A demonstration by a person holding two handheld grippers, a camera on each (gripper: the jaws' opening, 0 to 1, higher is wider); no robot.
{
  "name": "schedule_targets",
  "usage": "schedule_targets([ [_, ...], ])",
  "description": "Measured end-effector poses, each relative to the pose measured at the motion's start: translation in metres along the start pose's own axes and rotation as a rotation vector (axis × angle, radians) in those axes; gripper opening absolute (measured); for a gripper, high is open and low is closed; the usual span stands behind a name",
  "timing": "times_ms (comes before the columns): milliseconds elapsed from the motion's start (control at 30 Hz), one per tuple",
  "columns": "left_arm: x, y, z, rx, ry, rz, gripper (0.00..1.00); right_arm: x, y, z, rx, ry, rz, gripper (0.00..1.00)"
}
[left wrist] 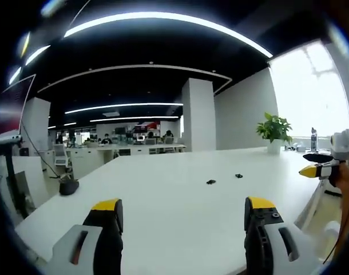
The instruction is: Snap the two parts of the plastic buckle together until the buckle closes and remains connected.
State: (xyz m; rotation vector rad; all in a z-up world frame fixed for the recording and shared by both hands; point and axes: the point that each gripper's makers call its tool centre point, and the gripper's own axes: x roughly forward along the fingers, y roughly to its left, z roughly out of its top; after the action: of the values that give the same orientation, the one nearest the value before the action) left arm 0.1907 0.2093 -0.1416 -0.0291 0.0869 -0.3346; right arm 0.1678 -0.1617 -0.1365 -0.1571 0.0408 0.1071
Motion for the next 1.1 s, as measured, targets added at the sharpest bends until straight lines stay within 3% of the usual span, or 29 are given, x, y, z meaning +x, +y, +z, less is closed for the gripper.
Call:
schedule_targets([
  [567, 0.002, 0.000, 0.004, -0.003, -0.013, -0.006, 0.89, 0.002, 0.003, 0.001, -0.009, -0.003, 0.016, 1.00],
  [1100, 0.011, -0.005, -0.005, 0.000, 0.020, -0.020, 0.89, 0.013, 0.003, -0.009, 0.029, -0.003, 0.049, 0.98],
])
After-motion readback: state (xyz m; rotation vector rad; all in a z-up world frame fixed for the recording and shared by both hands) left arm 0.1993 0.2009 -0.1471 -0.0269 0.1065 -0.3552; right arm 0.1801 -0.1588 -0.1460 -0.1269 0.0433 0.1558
